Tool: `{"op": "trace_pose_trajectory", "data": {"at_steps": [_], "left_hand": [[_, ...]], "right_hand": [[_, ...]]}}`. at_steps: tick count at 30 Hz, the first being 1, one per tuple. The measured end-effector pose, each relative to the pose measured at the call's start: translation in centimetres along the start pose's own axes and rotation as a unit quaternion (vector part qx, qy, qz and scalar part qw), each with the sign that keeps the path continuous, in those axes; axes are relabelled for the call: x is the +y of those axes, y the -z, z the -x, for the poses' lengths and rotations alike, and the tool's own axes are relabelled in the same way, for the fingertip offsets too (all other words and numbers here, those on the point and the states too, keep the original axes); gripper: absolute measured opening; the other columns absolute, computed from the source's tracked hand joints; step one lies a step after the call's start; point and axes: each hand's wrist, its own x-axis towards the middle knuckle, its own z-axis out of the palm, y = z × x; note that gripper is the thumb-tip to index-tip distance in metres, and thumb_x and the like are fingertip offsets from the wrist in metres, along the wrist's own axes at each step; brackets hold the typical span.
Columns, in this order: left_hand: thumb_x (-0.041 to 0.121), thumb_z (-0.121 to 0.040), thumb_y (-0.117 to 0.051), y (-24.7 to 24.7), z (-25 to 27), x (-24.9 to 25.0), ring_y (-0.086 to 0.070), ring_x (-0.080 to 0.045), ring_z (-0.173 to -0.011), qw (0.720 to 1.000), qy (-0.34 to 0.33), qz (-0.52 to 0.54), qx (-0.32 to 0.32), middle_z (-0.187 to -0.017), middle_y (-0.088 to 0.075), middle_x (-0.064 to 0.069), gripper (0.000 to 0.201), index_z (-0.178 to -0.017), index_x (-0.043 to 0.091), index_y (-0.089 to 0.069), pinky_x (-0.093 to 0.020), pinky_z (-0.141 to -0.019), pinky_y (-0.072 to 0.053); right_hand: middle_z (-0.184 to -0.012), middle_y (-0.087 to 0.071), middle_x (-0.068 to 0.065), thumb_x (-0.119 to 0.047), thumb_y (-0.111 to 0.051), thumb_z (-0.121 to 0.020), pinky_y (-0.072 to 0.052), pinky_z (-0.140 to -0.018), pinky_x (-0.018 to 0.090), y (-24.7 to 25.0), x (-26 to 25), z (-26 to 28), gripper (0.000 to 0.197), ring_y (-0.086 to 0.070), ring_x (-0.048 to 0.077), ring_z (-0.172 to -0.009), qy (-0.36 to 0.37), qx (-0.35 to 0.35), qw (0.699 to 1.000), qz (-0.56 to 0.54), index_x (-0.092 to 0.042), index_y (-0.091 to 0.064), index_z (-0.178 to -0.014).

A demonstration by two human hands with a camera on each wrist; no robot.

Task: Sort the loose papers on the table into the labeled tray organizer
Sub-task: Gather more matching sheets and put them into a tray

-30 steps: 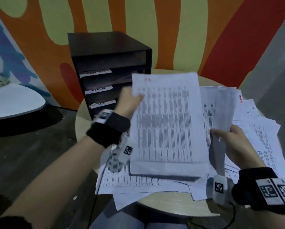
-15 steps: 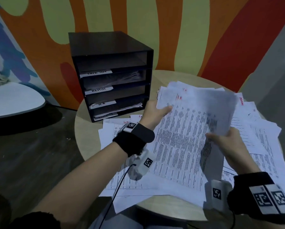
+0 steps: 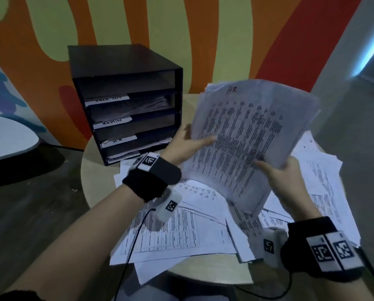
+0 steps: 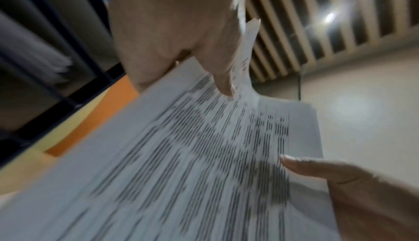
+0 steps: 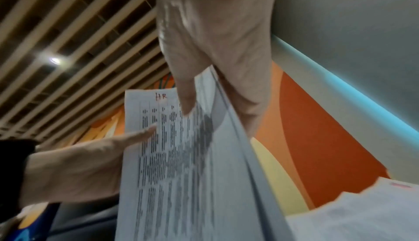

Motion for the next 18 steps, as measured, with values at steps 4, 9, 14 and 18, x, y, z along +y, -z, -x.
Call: {"op": "trace_pose_trajectory", "data": {"at_steps": [4, 9, 14, 18], "left_hand": [[0.029, -0.079, -0.079, 4.0, -1.0, -5.8, -0.055, -0.014, -0.107, 0.961, 0.127, -0.242, 0.032, -0.132, -0.050, -0.008, 0.073, -0.137, 0.011, -0.039, -0.020, -0.079, -0.049], [0.030, -0.065, -0.087, 10.1, 0.1, -9.2, -0.047, -0.036, -0.123, 0.807, 0.281, -0.517, 0.058, -0.136, -0.045, -0.020, 0.099, -0.141, 0.001, -0.031, -0.045, -0.096, -0.048], [0.030, -0.064, -0.089, 12.2, 1.3, -10.2, -0.051, -0.034, -0.120, 0.799, 0.296, -0.524, 0.017, -0.132, -0.053, -0.015, 0.089, -0.136, 0.005, -0.042, -0.042, -0.093, -0.050], [0.041, -0.066, -0.086, 12.8, 1.9, -9.8, -0.048, -0.030, -0.118, 0.771, 0.288, -0.568, 0.005, -0.115, -0.060, -0.009, 0.061, -0.113, 0.011, -0.061, -0.039, -0.089, -0.049]], "right_hand": [[-0.072, -0.064, -0.001, 0.007, -0.064, -0.082, -0.050, -0.058, 0.019, 1.5, 1.1, -1.1, 0.014, -0.060, 0.007, -0.058, -0.060, 0.081, 0.995, -0.027, -0.004, -0.065, -0.092], [-0.089, -0.057, 0.014, 0.000, -0.066, -0.085, -0.041, -0.072, 0.039, 4.3, 4.0, -2.5, 0.019, -0.053, 0.028, -0.083, -0.171, 0.082, 0.981, -0.032, 0.005, -0.059, -0.103], [-0.087, -0.056, 0.016, 0.003, -0.066, -0.085, -0.040, -0.075, 0.041, 3.8, 6.2, -2.5, 0.013, -0.053, 0.030, -0.085, -0.234, 0.055, 0.971, 0.010, 0.004, -0.058, -0.094], [-0.086, -0.058, 0.016, 0.003, -0.067, -0.084, -0.041, -0.076, 0.043, 3.5, 6.8, -2.6, 0.021, -0.054, 0.031, -0.085, -0.242, 0.052, 0.969, 0.013, 0.006, -0.057, -0.103]]}}
